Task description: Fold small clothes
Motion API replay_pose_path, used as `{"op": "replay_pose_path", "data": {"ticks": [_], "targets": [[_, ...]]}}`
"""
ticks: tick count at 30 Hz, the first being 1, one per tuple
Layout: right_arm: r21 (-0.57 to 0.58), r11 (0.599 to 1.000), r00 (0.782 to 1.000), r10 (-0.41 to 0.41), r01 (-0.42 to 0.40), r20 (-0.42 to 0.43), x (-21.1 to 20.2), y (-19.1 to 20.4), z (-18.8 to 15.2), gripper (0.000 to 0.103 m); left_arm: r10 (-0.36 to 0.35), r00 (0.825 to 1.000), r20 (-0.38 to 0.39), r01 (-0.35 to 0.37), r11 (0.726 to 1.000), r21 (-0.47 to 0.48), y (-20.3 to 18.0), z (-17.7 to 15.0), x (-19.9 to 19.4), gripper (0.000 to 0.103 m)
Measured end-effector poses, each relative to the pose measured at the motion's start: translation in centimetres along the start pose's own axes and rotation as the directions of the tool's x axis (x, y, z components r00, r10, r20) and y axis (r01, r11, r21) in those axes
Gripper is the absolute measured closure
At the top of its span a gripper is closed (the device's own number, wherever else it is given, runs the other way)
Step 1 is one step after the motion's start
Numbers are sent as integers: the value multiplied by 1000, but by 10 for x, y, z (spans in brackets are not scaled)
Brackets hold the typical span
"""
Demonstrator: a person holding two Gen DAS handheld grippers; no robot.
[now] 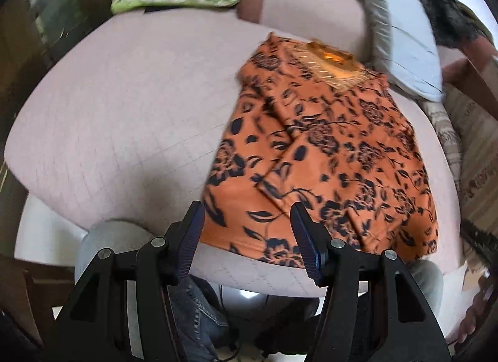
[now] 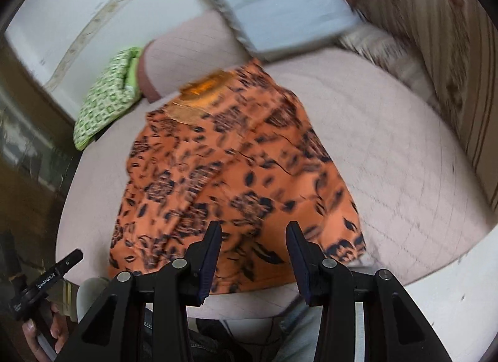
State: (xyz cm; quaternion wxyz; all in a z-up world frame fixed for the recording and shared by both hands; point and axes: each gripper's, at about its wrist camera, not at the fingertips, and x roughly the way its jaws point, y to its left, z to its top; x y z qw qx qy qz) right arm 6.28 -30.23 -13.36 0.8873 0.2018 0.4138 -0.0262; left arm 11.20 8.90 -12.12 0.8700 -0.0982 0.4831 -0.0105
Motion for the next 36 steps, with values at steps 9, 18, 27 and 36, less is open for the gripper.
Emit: {"op": "replay_pose_path", "data": {"ticks": [9, 18, 27, 36], "targets": [[30, 996, 996, 81, -82, 26, 0, -12, 12, 62, 23, 996, 83, -26, 999, 32, -11, 27, -7, 46], [-35, 993, 993, 112, -111, 44, 15, 25, 48, 62, 67, 983, 170, -85, 991, 101, -32, 63, -1, 46], [-59, 992, 993, 115, -114, 19, 63, 42, 99, 62, 106, 979, 172, -131, 982, 139, -48, 104, 44, 46], [-82, 988, 991, 131, -131, -10, 124, 53, 158, 62, 113, 987, 119, -130, 980, 152, -60, 154, 99, 46]]}}
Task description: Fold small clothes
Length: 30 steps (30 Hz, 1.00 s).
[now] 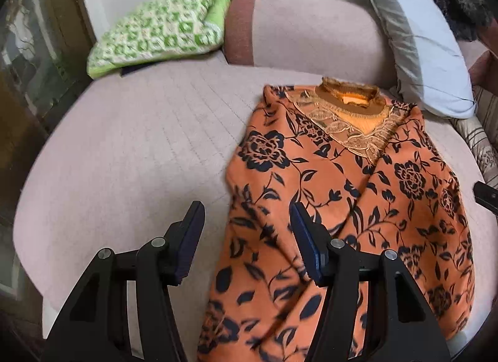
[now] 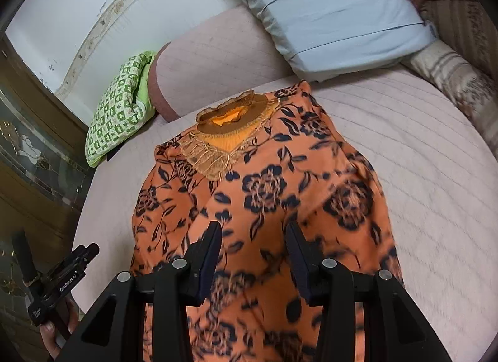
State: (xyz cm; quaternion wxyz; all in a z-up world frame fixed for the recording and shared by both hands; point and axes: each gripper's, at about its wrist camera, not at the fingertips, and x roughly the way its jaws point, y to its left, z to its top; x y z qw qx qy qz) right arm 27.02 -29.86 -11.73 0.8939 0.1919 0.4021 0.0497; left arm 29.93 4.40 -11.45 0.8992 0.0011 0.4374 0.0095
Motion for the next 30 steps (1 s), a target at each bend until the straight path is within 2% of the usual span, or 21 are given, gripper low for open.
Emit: {"op": "replay_pose_path", "data": {"ticks": [4, 8, 11, 12, 14, 16, 18, 21, 23, 24, 25, 26, 28, 30], "targets": [[13, 1000, 998, 8, -8, -59, 47, -8, 33, 62, -98, 994, -45, 96, 995, -39, 0, 39, 41, 46], [42, 999, 994, 9, -5, -106, 90, -23, 75, 62, -126, 990, -58, 124, 991, -51, -2, 94, 92, 46], [69, 997, 992, -17, 26, -122, 122, -39, 113, 62, -184, 974, -135, 174, 981, -83, -4, 131, 146, 46], [72, 996, 992, -38, 47, -120, 132, -44, 126, 62, -193, 967, -169, 176, 978, -113, -2, 142, 165, 46], [64, 995, 990, -68, 76, -124, 149, -52, 145, 62, -178, 968, -178, 158, 980, -125, -1, 156, 188, 46], [118, 990, 988, -60, 77, -140, 165, -65, 163, 62, -138, 969, -205, 122, 988, -91, -5, 168, 206, 46], [155, 985, 987, -46, 70, -152, 179, -77, 178, 62, -109, 965, -238, 88, 991, -96, -3, 176, 224, 46], [130, 985, 983, -88, 109, -161, 192, -84, 197, 62, -115, 971, -211, 78, 981, -177, 8, 183, 236, 46], [121, 985, 976, -101, 126, -194, 203, -88, 202, 63, -102, 961, -258, 49, 978, -205, 13, 184, 250, 50], [130, 983, 973, -103, 131, -204, 207, -91, 205, 69, -113, 964, -241, 59, 974, -220, 15, 185, 248, 64], [127, 983, 973, -104, 132, -204, 208, -92, 207, 72, -151, 962, -229, 101, 972, -214, 13, 186, 243, 98], [114, 984, 973, -113, 137, -202, 207, -91, 208, 87, -214, 949, -230, 168, 964, -205, 10, 187, 236, 97], [94, 988, 980, -105, 122, -171, 192, -87, 211, 90, -180, 969, -169, 156, 977, -145, 4, 190, 207, 97], [72, 991, 986, -102, 112, -130, 171, -80, 213, 92, -209, 970, -123, 191, 971, -147, 9, 191, 175, 97]]}}
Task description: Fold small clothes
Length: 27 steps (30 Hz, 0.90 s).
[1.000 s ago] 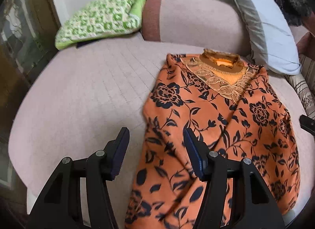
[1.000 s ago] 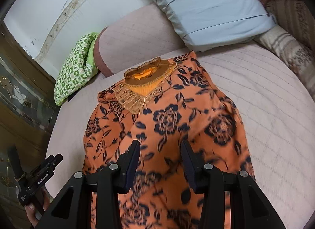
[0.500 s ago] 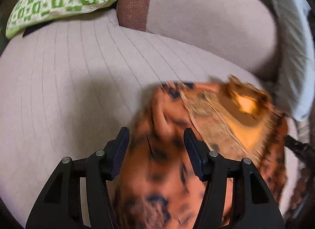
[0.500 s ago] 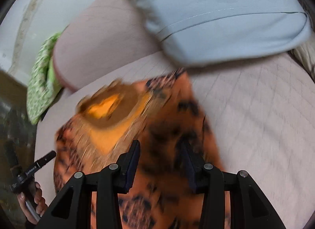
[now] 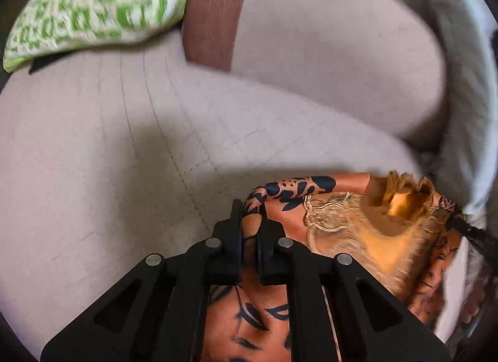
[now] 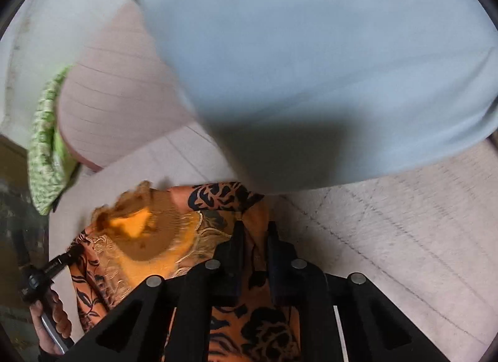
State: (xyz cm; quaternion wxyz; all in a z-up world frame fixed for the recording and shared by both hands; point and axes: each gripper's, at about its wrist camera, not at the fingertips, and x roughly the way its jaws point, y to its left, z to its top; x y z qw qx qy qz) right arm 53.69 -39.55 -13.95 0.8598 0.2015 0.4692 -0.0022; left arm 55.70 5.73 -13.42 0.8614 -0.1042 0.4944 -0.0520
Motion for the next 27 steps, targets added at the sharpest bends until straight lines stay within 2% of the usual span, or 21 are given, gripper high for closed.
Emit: {"op": "replay_pose_path", "data": {"ticks": [2, 5, 8, 10, 12, 14, 16, 18, 20, 22, 23, 25, 26, 27], "targets": [[-17, 999, 998, 27, -26, 55, -35, 3, -11, 93, -41, 997, 62, 40, 999, 16, 2, -10, -43, 97], [-60, 996, 988, 75, -67, 138, -92, 7, -38, 93, -107, 981, 163, 98, 993, 64, 6, -43, -115, 97], [-68, 991, 976, 123, -112, 181, -152, 2, -90, 93, -167, 959, 229, 146, 984, 104, 17, -102, -182, 97], [-79, 989, 966, 140, -126, 216, -195, -5, -136, 93, -175, 956, 237, 154, 983, 104, 22, -134, -207, 97], [-74, 985, 961, 166, -153, 221, -222, -14, -176, 93, -203, 951, 235, 185, 978, 97, 31, -174, -227, 97], [-61, 985, 964, 171, -162, 205, -242, -24, -225, 93, -193, 959, 208, 179, 980, 82, 36, -212, -232, 97], [-46, 990, 969, 138, -131, 204, -254, -26, -266, 93, -189, 965, 185, 178, 981, 75, 38, -255, -237, 97], [-26, 992, 976, 124, -121, 180, -260, -36, -295, 94, -201, 969, 141, 197, 980, 41, 44, -285, -230, 97], [12, 995, 983, 91, -94, 162, -254, -48, -320, 94, -172, 980, 102, 171, 985, 20, 44, -313, -220, 97], [63, 993, 990, 95, -102, 106, -240, -64, -339, 94, -172, 984, 52, 173, 985, -19, 49, -328, -208, 97], [81, 992, 991, 92, -100, 93, -236, -69, -347, 95, -181, 982, 50, 183, 983, -28, 49, -333, -210, 97], [76, 992, 991, 89, -98, 104, -244, -67, -361, 96, -195, 978, 70, 197, 980, -28, 46, -343, -220, 97], [73, 993, 989, 86, -95, 120, -251, -66, -366, 101, -185, 980, 71, 187, 982, -23, 45, -345, -219, 97], [72, 994, 988, 77, -87, 132, -255, -65, -368, 101, -154, 986, 58, 154, 988, -7, 42, -348, -213, 95]]}}
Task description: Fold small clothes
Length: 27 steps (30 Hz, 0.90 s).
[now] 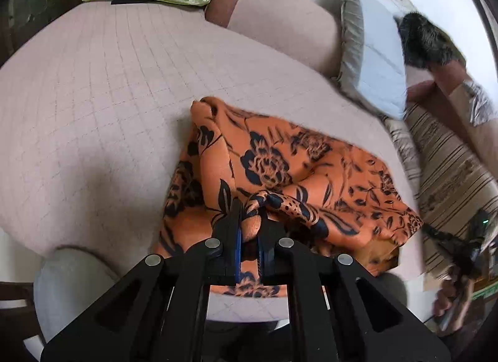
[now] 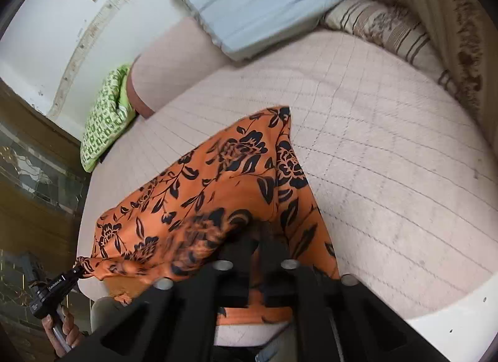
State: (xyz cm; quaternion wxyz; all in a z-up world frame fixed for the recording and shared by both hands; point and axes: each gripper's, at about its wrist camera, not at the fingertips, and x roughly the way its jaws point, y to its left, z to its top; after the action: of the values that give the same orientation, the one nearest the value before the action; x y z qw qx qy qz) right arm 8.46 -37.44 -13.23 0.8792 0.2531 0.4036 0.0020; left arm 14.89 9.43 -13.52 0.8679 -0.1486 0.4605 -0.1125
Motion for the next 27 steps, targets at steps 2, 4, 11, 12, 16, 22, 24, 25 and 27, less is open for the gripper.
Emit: {"op": "replay_pose_path", "data": {"ticks": [2, 4, 11, 12, 16, 22, 24, 25, 27], "targets": [[-14, 998, 998, -63, 63, 24, -6, -1, -7, 101, 69, 995, -77, -66, 997, 45, -2, -10, 24, 94], [-9, 990, 990, -139, 139, 2, 2, -11, -14, 101, 100, 980, -174, -91, 994, 61, -3, -21, 42, 94], [93, 990, 994, 102, -104, 24, -32, -16, -43, 89, -45, 990, -131, 30, 993, -111, 21, -44, 2, 66], [92, 989, 993, 116, -116, 12, -30, -13, -46, 75, -60, 991, -119, 45, 991, -127, 23, -44, -1, 64], [107, 985, 991, 135, -133, -5, -11, 3, -47, 54, -87, 991, -105, 68, 982, -174, 27, -36, -5, 49], [226, 974, 997, 39, -24, -61, 42, -7, -26, 54, -54, 977, -207, 11, 979, -205, 29, -32, 34, 49], [222, 975, 997, 4, 12, -71, 52, -9, -20, 74, -63, 975, -213, 12, 972, -235, 28, -31, 47, 49], [221, 975, 995, -16, 37, -97, 57, -10, -18, 80, -57, 977, -204, 8, 973, -230, 28, -29, 49, 49], [232, 971, 992, -28, 55, -120, 59, -14, -17, 86, -37, 981, -192, -8, 973, -231, 30, -26, 53, 66]]}}
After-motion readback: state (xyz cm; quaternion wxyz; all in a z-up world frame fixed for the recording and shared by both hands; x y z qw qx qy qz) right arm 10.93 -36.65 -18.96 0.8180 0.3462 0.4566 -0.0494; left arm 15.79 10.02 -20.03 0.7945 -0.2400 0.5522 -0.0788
